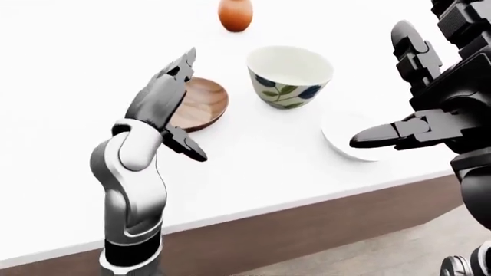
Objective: Stack the bowls from largest to smallest.
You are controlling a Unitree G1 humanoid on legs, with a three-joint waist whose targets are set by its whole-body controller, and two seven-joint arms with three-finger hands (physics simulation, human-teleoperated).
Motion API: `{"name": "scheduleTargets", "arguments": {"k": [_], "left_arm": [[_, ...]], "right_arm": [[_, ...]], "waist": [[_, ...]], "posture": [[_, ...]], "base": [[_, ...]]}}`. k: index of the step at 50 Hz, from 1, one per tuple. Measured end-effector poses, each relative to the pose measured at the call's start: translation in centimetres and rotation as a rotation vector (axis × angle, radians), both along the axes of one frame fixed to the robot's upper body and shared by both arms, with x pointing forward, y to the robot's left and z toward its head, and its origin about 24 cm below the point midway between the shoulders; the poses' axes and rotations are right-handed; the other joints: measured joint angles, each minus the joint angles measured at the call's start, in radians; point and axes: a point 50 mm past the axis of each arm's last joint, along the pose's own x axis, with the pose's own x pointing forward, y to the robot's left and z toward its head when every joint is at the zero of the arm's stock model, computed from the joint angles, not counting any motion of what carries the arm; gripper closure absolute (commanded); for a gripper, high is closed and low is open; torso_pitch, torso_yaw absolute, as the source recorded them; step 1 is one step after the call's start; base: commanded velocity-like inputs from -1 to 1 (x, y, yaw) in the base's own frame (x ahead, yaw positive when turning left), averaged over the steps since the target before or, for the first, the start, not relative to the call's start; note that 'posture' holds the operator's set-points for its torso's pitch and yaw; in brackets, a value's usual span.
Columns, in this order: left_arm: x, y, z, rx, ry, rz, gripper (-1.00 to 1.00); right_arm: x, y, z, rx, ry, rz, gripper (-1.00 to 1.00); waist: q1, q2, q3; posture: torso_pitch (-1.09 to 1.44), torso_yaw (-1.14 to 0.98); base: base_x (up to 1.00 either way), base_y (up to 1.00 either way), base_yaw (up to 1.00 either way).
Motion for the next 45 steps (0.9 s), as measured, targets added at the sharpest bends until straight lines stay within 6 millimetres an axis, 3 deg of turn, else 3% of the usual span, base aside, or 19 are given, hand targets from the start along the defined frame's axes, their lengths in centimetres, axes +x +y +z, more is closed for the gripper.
{"name": "scheduleTargets", "arguments": {"k": [8, 20, 35, 45], "left_arm": [[1.1, -0.3, -0.9, 0.078, 0.022, 0.020, -0.91], [3.1, -0.8, -2.2, 0.154, 0.079, 0.036, -0.65], [5.2, -0.6, -2.7, 0.241, 0.078, 0.097, -0.55], [6.3, -0.7, -3.4, 0.294, 0.072, 0.117, -0.28]], "right_arm": [[0.1, -0.1, -0.2, 0.002, 0.005, -0.004, -1.00], [0.4, -0.1, -0.5, 0.008, 0.010, -0.006, -1.00], [0.5, -0.2, -1.0, 0.013, 0.015, -0.011, -1.00], [0.4, -0.2, -1.1, 0.015, 0.013, -0.014, -1.00]], "waist": [[-0.001, 0.002, -0.003], [-0.005, 0.007, -0.009], [-0.012, 0.017, -0.020], [-0.016, 0.026, -0.027]], "posture": [[0.00, 0.00], [0.00, 0.00], [0.00, 0.00], [0.00, 0.00]], "base": [[0.00, 0.00, 0.00], [0.00, 0.00, 0.00], [0.00, 0.00, 0.00], [0.00, 0.00, 0.00]]}}
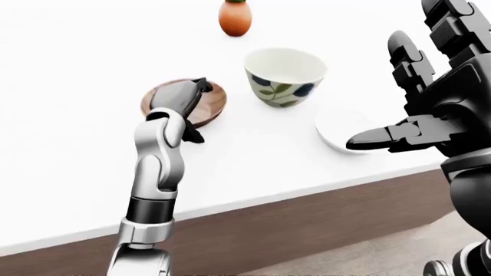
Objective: Stack the bowls from largest to smallest.
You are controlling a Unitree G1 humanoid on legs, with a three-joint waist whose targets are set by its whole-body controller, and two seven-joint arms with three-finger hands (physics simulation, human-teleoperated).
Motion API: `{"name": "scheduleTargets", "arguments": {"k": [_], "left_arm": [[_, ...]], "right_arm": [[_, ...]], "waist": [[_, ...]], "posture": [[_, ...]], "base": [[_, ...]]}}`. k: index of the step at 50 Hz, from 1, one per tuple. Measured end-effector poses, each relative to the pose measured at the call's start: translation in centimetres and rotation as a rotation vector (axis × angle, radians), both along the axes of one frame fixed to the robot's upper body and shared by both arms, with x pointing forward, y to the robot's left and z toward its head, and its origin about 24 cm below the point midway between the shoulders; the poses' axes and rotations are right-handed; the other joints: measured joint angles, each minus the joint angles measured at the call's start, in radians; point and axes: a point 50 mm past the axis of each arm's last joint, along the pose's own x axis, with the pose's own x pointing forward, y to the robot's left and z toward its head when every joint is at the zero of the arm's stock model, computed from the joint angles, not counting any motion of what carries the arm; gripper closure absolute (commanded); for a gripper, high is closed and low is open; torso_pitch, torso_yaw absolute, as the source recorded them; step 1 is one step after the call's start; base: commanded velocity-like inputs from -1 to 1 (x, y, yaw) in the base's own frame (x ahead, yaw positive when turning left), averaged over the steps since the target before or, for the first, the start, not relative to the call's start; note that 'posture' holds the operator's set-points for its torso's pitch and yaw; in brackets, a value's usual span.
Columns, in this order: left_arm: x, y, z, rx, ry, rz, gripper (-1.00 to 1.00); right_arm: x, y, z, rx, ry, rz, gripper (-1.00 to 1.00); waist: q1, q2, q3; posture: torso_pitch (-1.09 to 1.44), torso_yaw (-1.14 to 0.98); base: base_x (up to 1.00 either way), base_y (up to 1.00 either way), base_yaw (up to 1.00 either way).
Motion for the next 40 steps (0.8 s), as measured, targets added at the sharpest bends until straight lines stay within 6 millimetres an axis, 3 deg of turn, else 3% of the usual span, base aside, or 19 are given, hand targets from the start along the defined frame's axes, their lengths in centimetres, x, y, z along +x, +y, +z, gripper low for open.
{"name": "scheduleTargets", "arguments": {"k": [13, 17, 27, 30, 33, 40], "left_arm": [[1.1, 0.2, -0.3, 0.014, 0.040, 0.008, 0.00], [1.7, 0.3, -0.5, 0.021, 0.045, 0.014, 0.18], [3.3, 1.0, 0.1, 0.036, 0.049, 0.047, 0.29], [3.5, 0.9, 0.0, 0.049, 0.030, 0.048, 0.44], [3.4, 0.9, 0.3, 0.061, -0.001, 0.052, 1.00], [2.7, 0.7, 2.4, 0.040, -0.035, 0.024, 1.00]], "right_arm": [[0.0, -0.1, 0.3, 0.004, -0.008, -0.002, -1.00], [0.0, -0.2, 0.3, 0.003, -0.008, -0.002, -1.00], [0.1, 0.2, -0.2, 0.001, 0.003, 0.014, -1.00], [0.0, 0.2, -0.2, 0.002, -0.001, 0.012, -1.00], [-0.1, 0.0, -0.2, 0.002, -0.003, 0.007, -1.00], [-0.5, -0.9, 0.4, 0.002, -0.018, -0.020, -1.00]], "waist": [[-0.011, 0.004, 0.008], [-0.014, 0.002, 0.011], [-0.008, -0.008, 0.014], [-0.008, -0.009, 0.012], [-0.007, -0.009, 0.011], [-0.003, -0.011, 0.017]], "posture": [[0.00, 0.00], [0.00, 0.00], [0.00, 0.00], [0.00, 0.00], [0.00, 0.00], [0.00, 0.00]], "base": [[0.00, 0.00, 0.00], [0.00, 0.00, 0.00], [0.00, 0.00, 0.00], [0.00, 0.00, 0.00], [0.00, 0.00, 0.00], [0.00, 0.00, 0.00]]}}
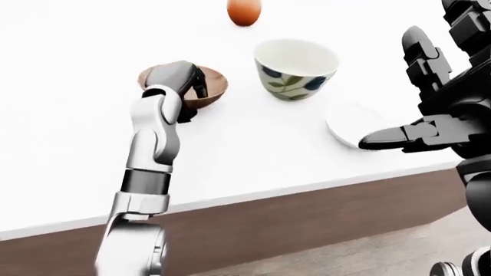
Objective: Stack the bowls from largest to smallest.
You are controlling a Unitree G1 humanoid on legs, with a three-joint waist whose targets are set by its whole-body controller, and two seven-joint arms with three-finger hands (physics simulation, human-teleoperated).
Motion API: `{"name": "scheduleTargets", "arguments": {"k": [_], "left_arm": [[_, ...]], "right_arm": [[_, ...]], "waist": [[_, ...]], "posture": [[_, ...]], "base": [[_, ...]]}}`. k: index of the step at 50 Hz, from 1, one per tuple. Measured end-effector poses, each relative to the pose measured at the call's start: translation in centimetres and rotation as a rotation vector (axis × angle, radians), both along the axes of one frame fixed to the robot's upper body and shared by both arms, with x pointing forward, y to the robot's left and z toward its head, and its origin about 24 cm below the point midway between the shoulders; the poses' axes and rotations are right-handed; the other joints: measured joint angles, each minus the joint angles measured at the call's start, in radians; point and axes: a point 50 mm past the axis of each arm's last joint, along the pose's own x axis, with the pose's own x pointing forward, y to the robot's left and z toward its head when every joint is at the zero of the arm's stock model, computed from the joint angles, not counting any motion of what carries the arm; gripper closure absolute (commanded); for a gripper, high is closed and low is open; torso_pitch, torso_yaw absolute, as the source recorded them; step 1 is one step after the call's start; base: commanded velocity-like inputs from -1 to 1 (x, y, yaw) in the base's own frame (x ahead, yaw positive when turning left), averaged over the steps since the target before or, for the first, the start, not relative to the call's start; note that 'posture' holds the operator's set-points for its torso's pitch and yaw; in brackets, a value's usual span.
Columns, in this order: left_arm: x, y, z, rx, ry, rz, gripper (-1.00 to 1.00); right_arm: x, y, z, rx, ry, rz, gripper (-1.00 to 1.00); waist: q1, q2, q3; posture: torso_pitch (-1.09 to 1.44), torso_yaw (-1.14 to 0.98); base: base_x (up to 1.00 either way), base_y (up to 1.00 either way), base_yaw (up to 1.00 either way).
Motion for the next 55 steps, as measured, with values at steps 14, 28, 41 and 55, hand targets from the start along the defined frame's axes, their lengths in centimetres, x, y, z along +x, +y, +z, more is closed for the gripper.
{"name": "scheduleTargets", "arguments": {"k": [14, 28, 41, 55], "left_arm": [[-1.6, -1.8, 6.0, -0.028, -0.130, -0.072, 1.00], [-0.6, -5.8, 8.7, -0.013, -0.129, -0.148, 1.00], [0.2, -10.9, 8.3, -0.010, -0.142, -0.257, 1.00], [0.8, -17.1, 4.6, 0.025, -0.094, -0.394, 1.00]], "right_arm": [[-1.3, -1.7, 1.1, -0.004, -0.018, -0.033, -1.00], [-2.0, -2.0, 1.3, -0.005, -0.026, -0.017, -1.00], [-2.5, -2.4, 1.1, 0.013, -0.034, -0.017, -1.00], [-3.0, -4.1, -0.2, 0.040, -0.016, -0.048, -1.00]], "waist": [[0.002, -0.008, -0.038], [0.006, -0.024, -0.120], [0.006, -0.038, -0.178], [0.005, -0.058, -0.192]], "posture": [[-0.10, 0.00], [-0.24, 0.00], [-0.27, 0.00], [-0.27, 0.00]], "base": [[0.00, 0.00, 0.00], [0.00, 0.00, 0.00], [0.00, 0.00, 0.00], [0.00, 0.00, 0.00]]}}
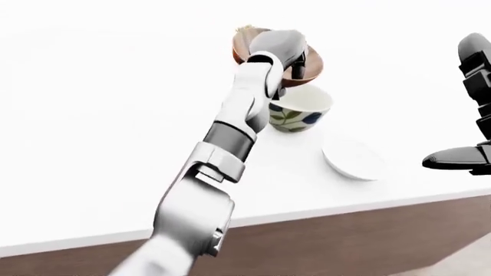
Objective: Stack the bowls from largest to smallest.
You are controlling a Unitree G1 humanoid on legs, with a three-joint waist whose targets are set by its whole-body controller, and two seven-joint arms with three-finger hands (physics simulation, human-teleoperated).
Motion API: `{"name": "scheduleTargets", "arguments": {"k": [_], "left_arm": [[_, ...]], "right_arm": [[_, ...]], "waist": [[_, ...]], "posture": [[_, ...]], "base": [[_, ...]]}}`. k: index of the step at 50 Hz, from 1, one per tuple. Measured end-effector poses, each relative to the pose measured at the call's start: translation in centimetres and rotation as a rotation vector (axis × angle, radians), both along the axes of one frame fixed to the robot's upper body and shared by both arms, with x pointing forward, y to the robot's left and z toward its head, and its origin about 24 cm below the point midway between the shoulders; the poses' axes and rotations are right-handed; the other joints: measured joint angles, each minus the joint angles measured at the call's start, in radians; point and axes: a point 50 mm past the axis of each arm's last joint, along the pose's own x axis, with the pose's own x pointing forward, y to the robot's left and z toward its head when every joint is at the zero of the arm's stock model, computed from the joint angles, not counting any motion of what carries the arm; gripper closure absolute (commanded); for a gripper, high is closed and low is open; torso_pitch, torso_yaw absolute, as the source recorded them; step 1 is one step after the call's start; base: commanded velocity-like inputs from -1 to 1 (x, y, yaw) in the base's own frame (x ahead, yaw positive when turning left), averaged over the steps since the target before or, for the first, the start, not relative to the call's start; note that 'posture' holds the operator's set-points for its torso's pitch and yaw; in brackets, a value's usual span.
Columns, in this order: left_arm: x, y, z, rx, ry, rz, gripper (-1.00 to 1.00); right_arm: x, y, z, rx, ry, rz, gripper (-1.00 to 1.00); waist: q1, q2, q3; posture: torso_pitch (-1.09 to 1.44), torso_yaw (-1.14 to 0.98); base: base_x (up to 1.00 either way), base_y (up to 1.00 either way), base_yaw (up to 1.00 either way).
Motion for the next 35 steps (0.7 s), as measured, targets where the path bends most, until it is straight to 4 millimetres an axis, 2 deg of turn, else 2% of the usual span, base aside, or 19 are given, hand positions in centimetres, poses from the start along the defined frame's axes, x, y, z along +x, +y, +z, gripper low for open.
{"name": "scheduleTargets", "arguments": {"k": [4, 12, 21, 26, 33, 35], "left_arm": [[0.0, -1.1, -0.5, 0.003, 0.000, -0.029, 1.00], [-0.5, -2.6, -0.3, -0.005, -0.027, -0.072, 1.00], [-0.5, -2.8, -0.2, -0.016, -0.040, -0.081, 1.00], [-0.5, -3.0, -0.7, -0.010, -0.025, -0.087, 0.88], [-0.7, -3.4, -1.6, -0.005, 0.004, -0.095, 0.84], [-0.7, -3.5, -1.8, -0.001, 0.006, -0.098, 0.73]], "right_arm": [[-0.1, -0.4, -0.4, 0.001, 0.006, -0.005, -1.00], [0.0, -0.3, -1.0, -0.007, 0.016, 0.006, -1.00], [0.0, -0.1, -1.1, -0.008, 0.015, 0.007, -1.00], [0.0, -0.1, -1.2, -0.007, 0.018, 0.009, -1.00], [0.3, 0.1, -1.5, -0.003, 0.023, 0.015, -1.00], [0.3, 0.1, -1.5, -0.003, 0.024, 0.016, -1.00]], "waist": [[-0.003, 0.000, -0.002], [-0.007, 0.003, -0.009], [-0.009, 0.004, -0.018], [-0.010, 0.003, -0.022], [-0.010, 0.003, -0.025], [-0.009, 0.003, -0.026]], "posture": [[-0.27, 0.00], [-0.27, 0.00], [-0.27, 0.00], [-0.27, 0.00], [-0.27, 0.00], [-0.27, 0.00]], "base": [[0.00, 0.00, 0.00], [0.00, 0.00, 0.00], [0.00, 0.00, 0.00], [0.00, 0.00, 0.00], [0.00, 0.00, 0.00], [0.00, 0.00, 0.00]]}}
